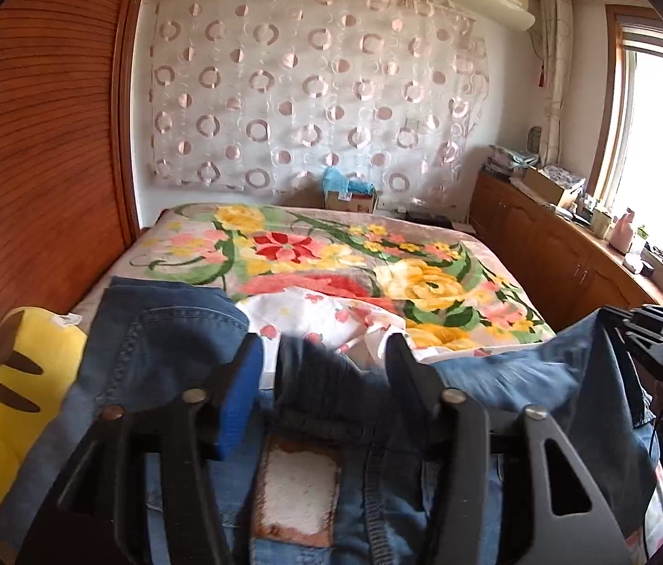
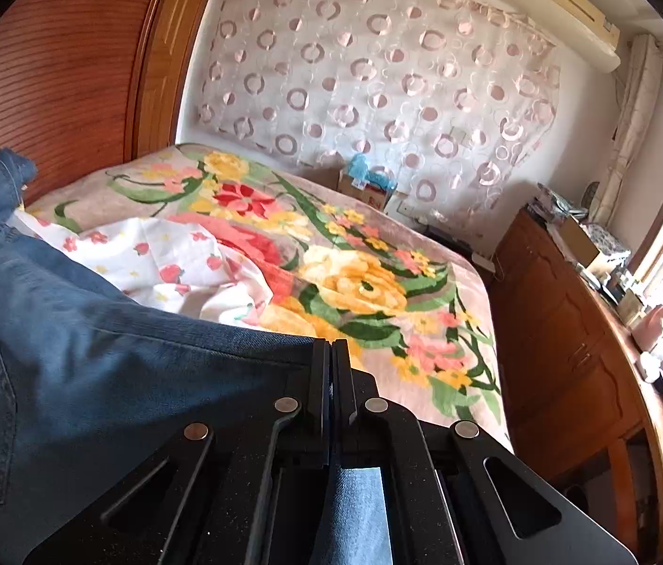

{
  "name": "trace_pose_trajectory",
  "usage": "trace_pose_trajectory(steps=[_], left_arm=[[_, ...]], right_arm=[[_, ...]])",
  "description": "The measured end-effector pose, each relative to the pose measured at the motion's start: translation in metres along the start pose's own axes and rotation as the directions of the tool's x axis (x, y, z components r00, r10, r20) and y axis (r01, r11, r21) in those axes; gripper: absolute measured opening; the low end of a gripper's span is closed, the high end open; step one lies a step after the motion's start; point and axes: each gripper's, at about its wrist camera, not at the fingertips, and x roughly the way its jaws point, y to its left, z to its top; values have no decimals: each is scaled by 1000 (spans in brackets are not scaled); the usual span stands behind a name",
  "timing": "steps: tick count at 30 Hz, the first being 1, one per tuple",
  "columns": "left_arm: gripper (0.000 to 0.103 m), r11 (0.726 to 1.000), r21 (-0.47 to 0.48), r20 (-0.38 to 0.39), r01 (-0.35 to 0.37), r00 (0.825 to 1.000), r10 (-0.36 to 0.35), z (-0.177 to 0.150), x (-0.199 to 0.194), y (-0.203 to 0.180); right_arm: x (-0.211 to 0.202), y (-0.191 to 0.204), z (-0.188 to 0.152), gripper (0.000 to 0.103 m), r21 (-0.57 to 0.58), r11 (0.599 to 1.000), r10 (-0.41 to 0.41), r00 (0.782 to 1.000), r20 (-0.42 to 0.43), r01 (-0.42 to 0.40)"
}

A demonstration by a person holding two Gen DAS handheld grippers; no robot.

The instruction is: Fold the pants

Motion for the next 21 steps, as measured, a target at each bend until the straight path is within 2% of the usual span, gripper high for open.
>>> trace_pose_trajectory(steps=[1, 2, 8, 9, 11, 13, 16, 21], left_arm=[[75, 1000, 5, 0, 1, 1000, -1, -1, -2, 1], [79, 1000, 14, 2, 7, 1000, -7, -2, -5, 0], [79, 995, 94, -24, 36, 999, -34, -19, -16, -13], [79, 994, 104, -33, 41, 999, -38, -23, -17, -17], [79, 991, 124, -51, 50, 998, -44, -30, -18, -25], [79, 986, 149, -75, 74, 995, -63, -41, -19, -34], [79, 979, 177, -111, 103, 990, -84, -55, -20, -52], [79, 966, 207, -167, 153, 979, -119, -76, -16, -73]], right_arm=[[-6, -1, -1, 0, -3, 1000, 2, 1000, -3, -2], [-5, -1, 0, 1, 0, 1000, 10, 1000, -5, -10], [-20, -22, -5, 1, 90, 993, 74, 997, 7, -74], [-22, -24, -8, 4, 97, 993, 67, 998, 5, -67], [-33, -28, -14, 29, 108, 993, 56, 998, -1, -56], [-47, -35, -21, 45, 130, 988, 82, 997, 10, -82], [-67, -44, -34, 46, 155, 984, 94, 996, 0, -93], [-87, -51, -59, 46, 185, 969, 177, 983, -57, -164]])
